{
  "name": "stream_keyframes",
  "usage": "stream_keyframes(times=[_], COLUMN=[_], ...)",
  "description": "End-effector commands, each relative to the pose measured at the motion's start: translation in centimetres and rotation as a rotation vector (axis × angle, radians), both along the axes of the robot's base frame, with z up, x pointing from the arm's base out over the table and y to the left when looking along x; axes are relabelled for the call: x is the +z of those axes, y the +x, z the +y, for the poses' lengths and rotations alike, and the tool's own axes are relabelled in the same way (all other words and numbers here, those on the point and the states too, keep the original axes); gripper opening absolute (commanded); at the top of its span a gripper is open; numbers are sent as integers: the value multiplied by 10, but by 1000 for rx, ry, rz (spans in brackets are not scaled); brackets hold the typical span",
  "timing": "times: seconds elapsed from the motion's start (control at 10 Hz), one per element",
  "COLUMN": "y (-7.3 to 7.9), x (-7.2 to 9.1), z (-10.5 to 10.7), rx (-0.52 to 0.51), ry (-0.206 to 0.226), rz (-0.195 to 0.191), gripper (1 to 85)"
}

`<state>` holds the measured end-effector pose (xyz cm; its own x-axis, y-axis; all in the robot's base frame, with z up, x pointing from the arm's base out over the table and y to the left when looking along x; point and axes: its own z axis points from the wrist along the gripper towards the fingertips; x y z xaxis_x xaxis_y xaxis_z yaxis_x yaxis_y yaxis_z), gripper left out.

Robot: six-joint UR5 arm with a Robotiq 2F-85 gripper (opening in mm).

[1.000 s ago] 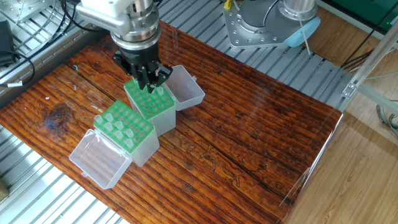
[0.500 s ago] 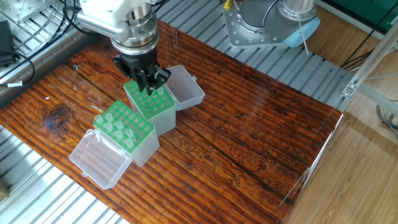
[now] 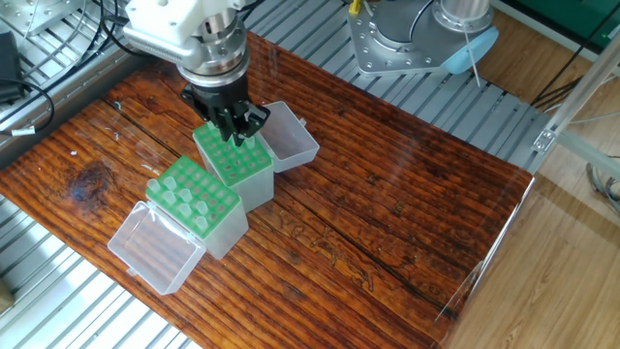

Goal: Transfer all large pipette tips from one holder to another

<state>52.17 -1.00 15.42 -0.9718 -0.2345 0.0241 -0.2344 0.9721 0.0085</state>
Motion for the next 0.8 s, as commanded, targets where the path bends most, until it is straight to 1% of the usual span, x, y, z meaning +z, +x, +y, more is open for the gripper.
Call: stream_keyframes(times=[0.0,0.5,0.6,0.7], y=[-2,2,4,4], x=[-2,-4,-5,-6], z=[3,-2,-5,-4], rx=[-6,-1,3,3], ry=[13,-5,-17,-14], rz=[8,-8,-14,-15], gripper=[257,257,260,260])
